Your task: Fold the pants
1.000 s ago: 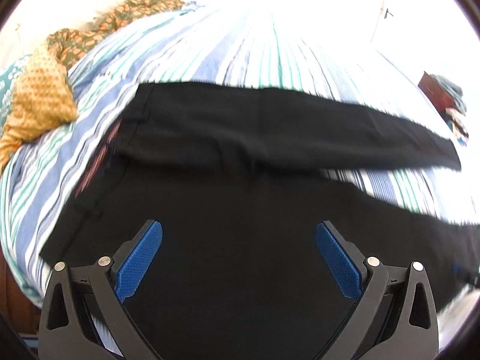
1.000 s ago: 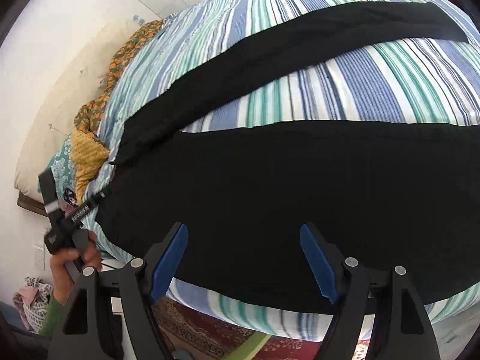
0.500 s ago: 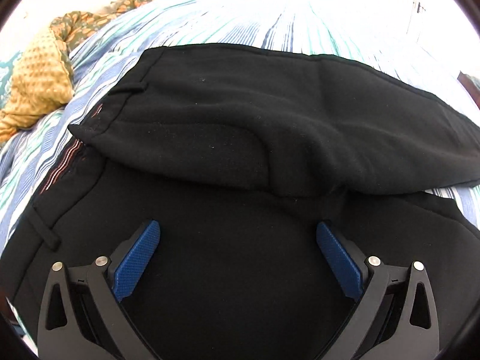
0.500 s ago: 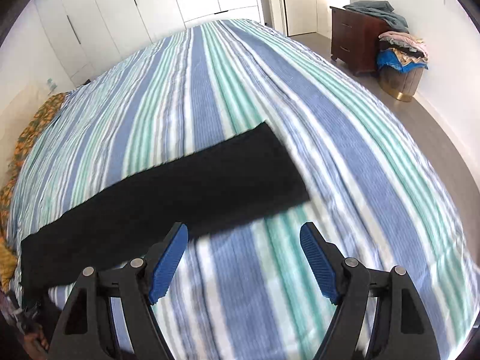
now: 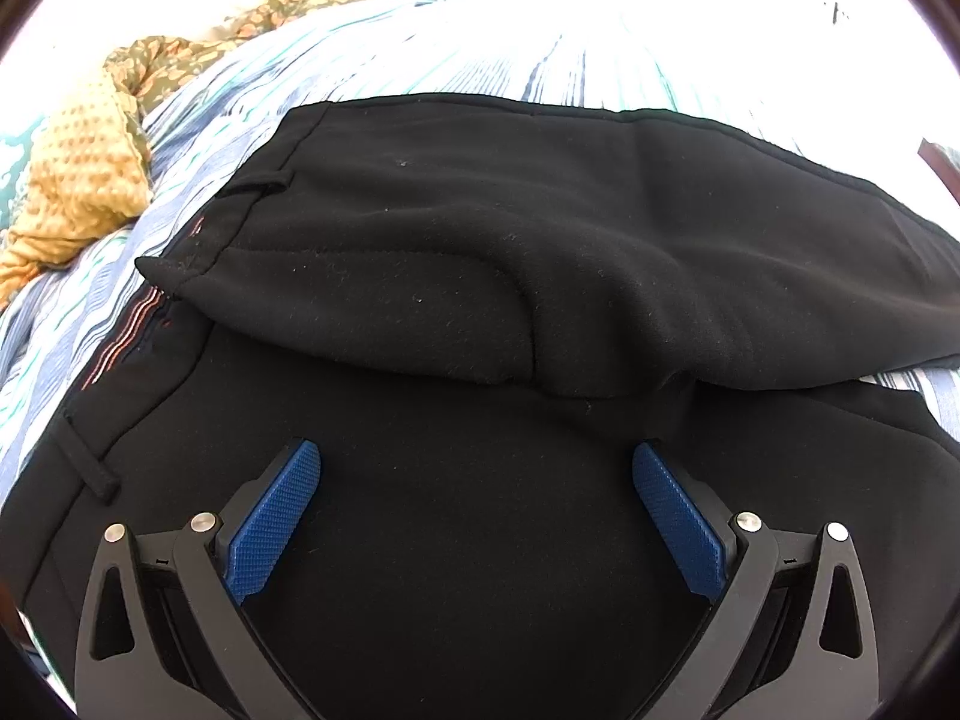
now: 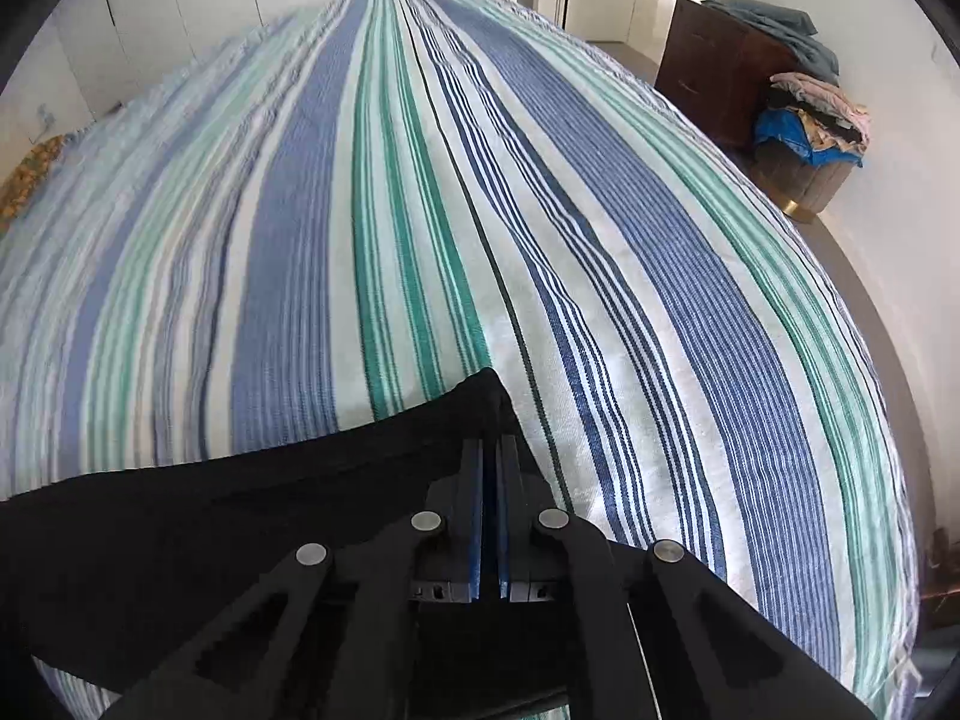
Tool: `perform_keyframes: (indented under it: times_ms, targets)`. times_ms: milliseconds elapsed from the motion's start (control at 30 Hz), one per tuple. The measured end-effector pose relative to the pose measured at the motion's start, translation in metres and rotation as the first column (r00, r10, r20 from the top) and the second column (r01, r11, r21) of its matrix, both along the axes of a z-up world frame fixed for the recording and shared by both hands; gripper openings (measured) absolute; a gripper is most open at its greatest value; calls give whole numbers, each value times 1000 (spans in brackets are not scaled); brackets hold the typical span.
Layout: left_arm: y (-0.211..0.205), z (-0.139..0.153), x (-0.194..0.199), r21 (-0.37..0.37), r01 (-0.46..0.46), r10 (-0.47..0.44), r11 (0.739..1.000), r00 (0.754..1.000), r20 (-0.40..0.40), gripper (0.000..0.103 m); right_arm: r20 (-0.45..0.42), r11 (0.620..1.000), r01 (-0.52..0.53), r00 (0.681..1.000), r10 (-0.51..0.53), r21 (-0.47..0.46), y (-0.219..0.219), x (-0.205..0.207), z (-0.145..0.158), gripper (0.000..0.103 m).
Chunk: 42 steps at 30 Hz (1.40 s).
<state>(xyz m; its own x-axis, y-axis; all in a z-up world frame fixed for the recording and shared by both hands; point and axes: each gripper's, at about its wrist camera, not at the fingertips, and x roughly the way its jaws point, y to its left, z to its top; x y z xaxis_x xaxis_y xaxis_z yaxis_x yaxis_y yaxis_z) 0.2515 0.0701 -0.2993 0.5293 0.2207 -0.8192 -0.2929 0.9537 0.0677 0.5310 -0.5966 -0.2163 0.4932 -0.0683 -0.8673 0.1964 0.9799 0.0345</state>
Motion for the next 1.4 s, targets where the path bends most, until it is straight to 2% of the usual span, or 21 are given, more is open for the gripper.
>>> perform_keyframes:
  times_ms: [133, 200, 267, 333, 367, 400, 467, 533, 600, 667, 733, 800, 867, 967, 1067, 1133, 1233, 1267, 1300, 1333, 1400]
  targets:
    - [-2, 0, -1, 6, 0, 0, 1000, 1000, 2, 103, 203, 990, -134, 971, 124, 35, 26, -70, 55, 4]
    - [-3, 0, -1, 8, -1, 1, 1000, 1000, 1, 103, 284, 978, -205, 940, 191, 21, 44, -129, 85, 4]
    - [-5, 1, -1, 14, -1, 1, 1000, 1000, -1, 103, 332, 973, -231, 920, 209, 26, 52, -195, 105, 4]
    - [-4, 2, 0, 22, 0, 0, 1000, 1000, -6, 103, 334, 977, -206, 926, 179, 48, 51, -259, 107, 4]
    - [-4, 2, 0, 26, 1, 0, 1000, 1000, -10, 103, 311, 981, -177, 939, 145, 77, 47, -287, 101, 4]
    - [-4, 2, 1, 28, 2, -1, 1000, 1000, -13, 103, 264, 985, -142, 958, 112, 96, 44, -312, 89, 4]
    - [-4, 3, 1, 29, 1, -1, 1000, 1000, -22, 103, 129, 996, -76, 989, 69, 51, 44, -350, 59, 5]
    - [-4, 4, 1, 29, 0, 0, 1000, 1000, -29, 103, 33, 1000, 6, 999, -6, -7, 45, -384, 37, 19]
    - [-4, 5, 1, 29, -1, 2, 1000, 999, -34, 103, 31, 998, 65, 997, -66, 23, 36, -416, 34, 50]
    - [-3, 6, 1, 26, -4, 5, 1000, 999, -40, 103, 93, 993, 112, 989, -115, 44, 43, -444, 46, 56]
    - [-3, 9, 0, 24, -8, 9, 1000, 999, -52, 103, 166, 987, 107, 978, -126, 120, 61, -458, 60, 57]
    - [-3, 16, -4, 18, -20, 21, 1000, 997, -71, 102, 242, 974, 41, 965, -96, 223, 86, -462, 68, 63]
    - [-4, 26, -15, -32, -17, 14, 999, 997, -74, 102, 277, 930, -58, 960, -49, 363, 115, -448, 61, 71]
    - [-8, 41, -40, -100, 51, -58, 994, 996, -68, 102, 240, 831, -87, 969, -57, 549, 145, -427, 26, 71]
    - [-13, 59, -70, -139, 128, -136, 982, 990, -47, 102, 163, 809, 64, 967, -194, 584, 133, -410, -6, 71]
    - [-15, 66, -85, -162, 170, -178, 972, 983, -39, 102, 143, 775, 220, 918, -370, 592, 105, -411, -17, 71]
    - [-18, 65, -89, -171, 216, -232, 961, 969, -80, 102, 85, 639, 381, 814, -574, 668, 68, -417, -30, 68]
    - [-19, 64, -85, -183, 225, -245, 957, 964, -100, 102, 65, 623, 405, 803, -592, 670, 62, -415, -32, 55]
    - [-19, 65, -78, -206, 233, -260, 950, 959, -117, 102, 56, 643, 424, 807, -588, 638, 60, -412, -31, 15]
    - [-18, 68, -67, -238, 234, -268, 943, 955, -125, 102, 66, 669, 423, 815, -576, 611, 59, -409, -26, 5]
    - [-10, 81, -45, -319, 205, -247, 925, 964, -97, 102, 111, 692, 371, 831, -544, 619, 58, -408, -10, 5]
